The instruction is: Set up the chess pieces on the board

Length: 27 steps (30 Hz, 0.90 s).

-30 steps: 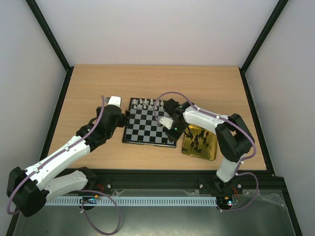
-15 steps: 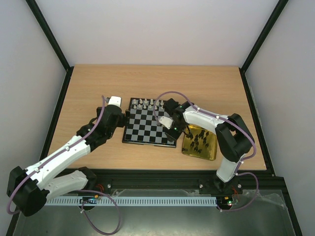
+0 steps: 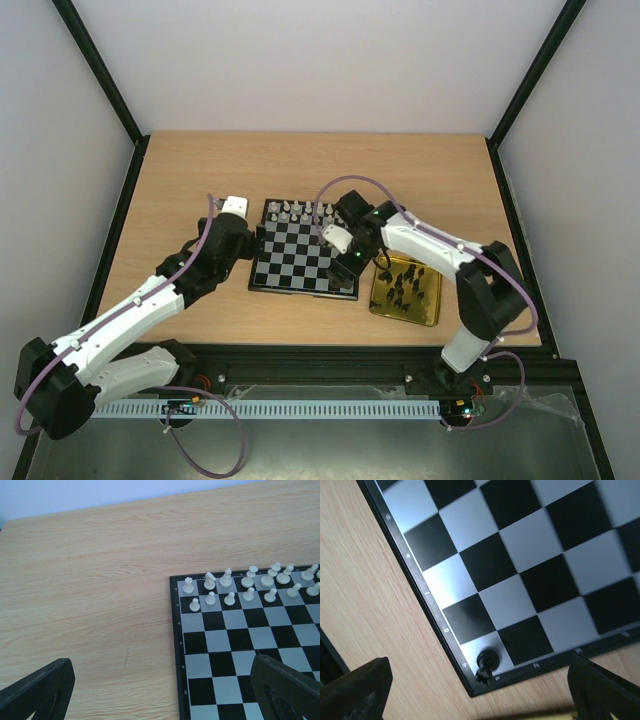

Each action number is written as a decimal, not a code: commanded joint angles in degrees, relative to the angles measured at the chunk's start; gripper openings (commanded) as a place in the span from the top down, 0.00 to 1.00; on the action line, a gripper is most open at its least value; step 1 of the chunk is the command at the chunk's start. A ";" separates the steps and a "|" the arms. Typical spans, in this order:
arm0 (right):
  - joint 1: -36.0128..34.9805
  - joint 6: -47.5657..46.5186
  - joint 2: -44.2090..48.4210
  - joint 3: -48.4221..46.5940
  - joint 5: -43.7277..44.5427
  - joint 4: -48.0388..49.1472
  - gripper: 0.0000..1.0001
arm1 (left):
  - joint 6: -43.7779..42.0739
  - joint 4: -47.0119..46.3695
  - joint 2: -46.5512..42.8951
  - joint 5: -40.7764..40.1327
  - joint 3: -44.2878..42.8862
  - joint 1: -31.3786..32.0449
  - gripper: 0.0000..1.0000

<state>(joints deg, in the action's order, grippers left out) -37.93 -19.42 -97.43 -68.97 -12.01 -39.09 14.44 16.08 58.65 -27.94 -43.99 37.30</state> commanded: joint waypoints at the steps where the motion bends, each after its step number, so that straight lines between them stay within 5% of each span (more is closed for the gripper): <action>1: 0.40 2.72 8.30 0.10 6.01 0.39 0.01 | 2.39 -0.32 0.47 2.95 -1.16 -0.14 0.01; 8: 0.89 5.69 12.42 7.11 19.44 5.18 0.01 | 5.83 10.57 9.88 9.74 -8.24 2.20 0.01; 18: 14.30 6.12 27.64 12.60 4.56 13.47 0.01 | 0.41 4.97 1.53 7.87 -3.08 5.56 0.01; 25: 14.52 5.88 23.68 17.09 38.23 12.95 0.01 | -1.14 -1.13 -7.33 5.11 2.03 5.59 0.01; 27: 15.19 4.99 23.13 19.36 39.24 13.63 0.01 | -0.02 -2.23 -9.06 1.56 3.04 5.59 0.01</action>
<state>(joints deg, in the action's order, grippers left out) -23.62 -13.54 -71.81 -53.91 12.84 -24.73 14.50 18.15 52.62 -21.32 -43.18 42.81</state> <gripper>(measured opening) 0.986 0.992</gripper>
